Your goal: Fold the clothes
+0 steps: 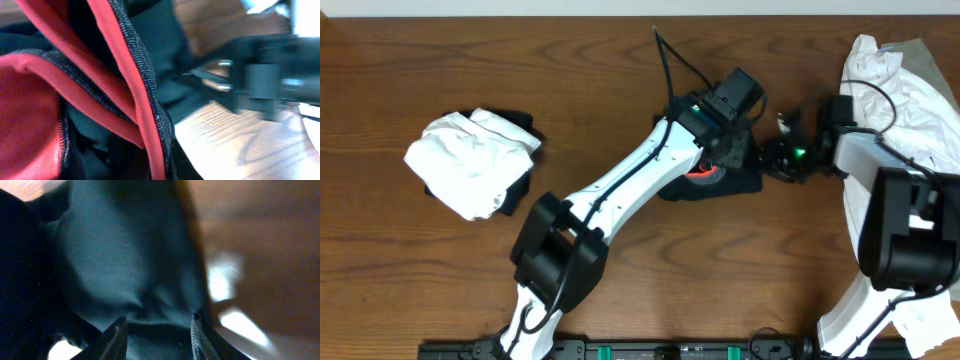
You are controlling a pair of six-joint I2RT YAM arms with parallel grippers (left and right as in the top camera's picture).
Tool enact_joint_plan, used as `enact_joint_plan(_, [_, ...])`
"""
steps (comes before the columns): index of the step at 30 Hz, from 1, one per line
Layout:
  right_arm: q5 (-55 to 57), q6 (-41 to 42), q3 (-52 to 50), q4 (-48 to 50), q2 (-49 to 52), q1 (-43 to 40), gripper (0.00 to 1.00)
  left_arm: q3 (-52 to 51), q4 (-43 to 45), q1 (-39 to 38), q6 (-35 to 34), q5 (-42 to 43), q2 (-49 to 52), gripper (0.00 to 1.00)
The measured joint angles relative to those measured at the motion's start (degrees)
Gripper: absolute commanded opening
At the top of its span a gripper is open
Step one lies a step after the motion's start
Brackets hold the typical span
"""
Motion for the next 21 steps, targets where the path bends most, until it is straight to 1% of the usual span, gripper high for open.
enact_joint_plan(1, [0.8, 0.1, -0.2, -1.0, -0.7, -1.0, 0.41, 0.0, 0.5, 0.0, 0.0, 0.0, 0.5, 0.15])
enact_joint_plan(2, [1.7, 0.2, -0.5, -2.1, -1.7, -2.5, 0.41, 0.0, 1.2, 0.0, 0.1, 0.0, 0.9, 0.22])
enact_joint_plan(3, [2.3, 0.2, -0.7, -2.8, -2.4, -3.4, 0.41, 0.0, 2.1, 0.0, 0.1, 0.0, 1.2, 0.33])
enact_joint_plan(4, [3.0, 0.3, -0.8, -3.8, -3.7, -4.7, 0.41, 0.0, 3.2, 0.0, 0.2, 0.0, 1.4, 0.39])
enact_joint_plan(9, [4.9, 0.5, -0.9, -6.3, -10.4, -7.2, 0.41, 0.3, 7.7, 0.0, -1.1, 2.3, 1.3, 0.41])
enact_joint_plan(13, [5.6, 0.5, -0.9, -7.3, -14.2, -7.2, 0.42, 2.3, 7.5, -0.2, -1.6, 5.9, 1.3, 0.42])
enact_joint_plan(15, [6.0, 0.5, -0.9, -7.7, -15.2, -7.2, 0.42, 3.3, 5.0, -0.3, -1.5, 6.5, 1.2, 0.42])
enact_joint_plan(17, [6.1, 0.5, -0.9, -8.2, -15.6, -7.2, 0.41, 3.6, 0.6, -0.3, -1.4, 6.1, 0.9, 0.42])
enact_joint_plan(20, [4.1, -0.6, -0.9, -7.9, -15.8, -7.2, 0.31, 3.7, -7.1, 0.3, -1.4, 2.1, 0.7, 0.42])
enact_joint_plan(21, [2.4, -1.3, -0.9, -7.3, -15.8, -7.1, 0.29, 3.6, -9.0, 0.6, -1.4, 0.8, 0.6, 0.42])
